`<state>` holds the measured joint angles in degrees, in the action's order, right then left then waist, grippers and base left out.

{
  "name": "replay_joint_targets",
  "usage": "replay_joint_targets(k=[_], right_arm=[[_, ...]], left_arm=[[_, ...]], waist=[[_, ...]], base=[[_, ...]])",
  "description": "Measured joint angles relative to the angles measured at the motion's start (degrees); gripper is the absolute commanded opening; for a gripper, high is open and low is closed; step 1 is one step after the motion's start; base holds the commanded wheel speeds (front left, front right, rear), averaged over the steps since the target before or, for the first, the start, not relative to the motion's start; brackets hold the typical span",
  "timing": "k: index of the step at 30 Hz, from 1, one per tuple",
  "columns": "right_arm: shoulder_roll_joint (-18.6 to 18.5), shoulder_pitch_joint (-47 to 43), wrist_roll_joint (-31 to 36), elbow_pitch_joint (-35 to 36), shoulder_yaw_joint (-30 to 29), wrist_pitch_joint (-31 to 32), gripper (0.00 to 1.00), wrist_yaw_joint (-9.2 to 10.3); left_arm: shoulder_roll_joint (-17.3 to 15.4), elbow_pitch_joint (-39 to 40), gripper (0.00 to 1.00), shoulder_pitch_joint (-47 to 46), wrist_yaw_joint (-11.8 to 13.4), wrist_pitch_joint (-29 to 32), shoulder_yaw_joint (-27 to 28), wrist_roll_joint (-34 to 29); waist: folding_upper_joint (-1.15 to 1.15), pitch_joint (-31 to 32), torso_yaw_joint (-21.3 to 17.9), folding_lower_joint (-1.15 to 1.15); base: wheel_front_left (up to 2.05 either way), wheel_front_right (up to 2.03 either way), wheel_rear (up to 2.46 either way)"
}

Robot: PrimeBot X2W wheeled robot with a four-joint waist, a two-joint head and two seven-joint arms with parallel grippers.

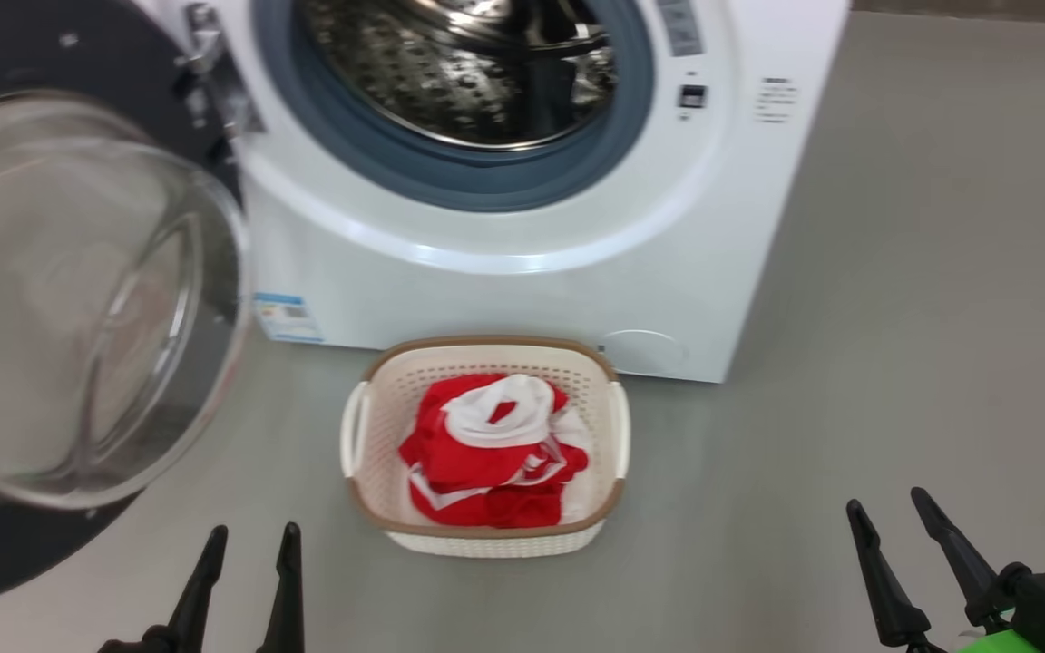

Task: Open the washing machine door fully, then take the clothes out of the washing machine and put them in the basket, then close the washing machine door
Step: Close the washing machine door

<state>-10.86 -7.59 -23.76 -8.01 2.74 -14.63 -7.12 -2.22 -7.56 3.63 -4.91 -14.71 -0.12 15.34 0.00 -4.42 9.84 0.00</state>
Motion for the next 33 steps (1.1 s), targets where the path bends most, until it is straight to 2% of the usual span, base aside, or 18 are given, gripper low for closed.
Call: replay_joint_targets(k=[12, 18, 27, 33], right_arm=[[-2.2, 1.1, -1.1, -1.3, 5.4, 0.0, 1.00, 0.00], [-4.1, 6.1, -1.5, -2.1, 11.2, 0.0, 1.00, 0.00], [-5.6, 11.8, -4.0, -4.5, 17.5, 0.0, 1.00, 0.00], [-6.1, 12.6, -4.5, -5.1, 18.3, 0.0, 1.00, 0.00]], left_arm=[[0.0, -0.3, 1.00, 2.5, 3.0, 0.0, -1.3, 3.7], [-0.1, 1.8, 1.00, 3.9, 5.7, 0.0, -0.4, 6.7], [-0.1, 5.0, 1.00, 5.8, 8.8, 0.0, 0.3, 9.4], [-0.1, 5.7, 1.00, 5.8, 9.0, 0.0, 0.3, 9.5]], waist=[[0.00, 1.0, 12.1, 0.00], [0.00, 1.2, 17.2, 0.00], [0.00, -0.3, 20.1, 0.00], [0.00, -0.5, 20.2, 0.00]], base=[[0.00, 0.00, 0.00], [0.00, 0.00, 0.00], [0.00, 0.00, 0.00], [0.00, 0.00, 0.00]])
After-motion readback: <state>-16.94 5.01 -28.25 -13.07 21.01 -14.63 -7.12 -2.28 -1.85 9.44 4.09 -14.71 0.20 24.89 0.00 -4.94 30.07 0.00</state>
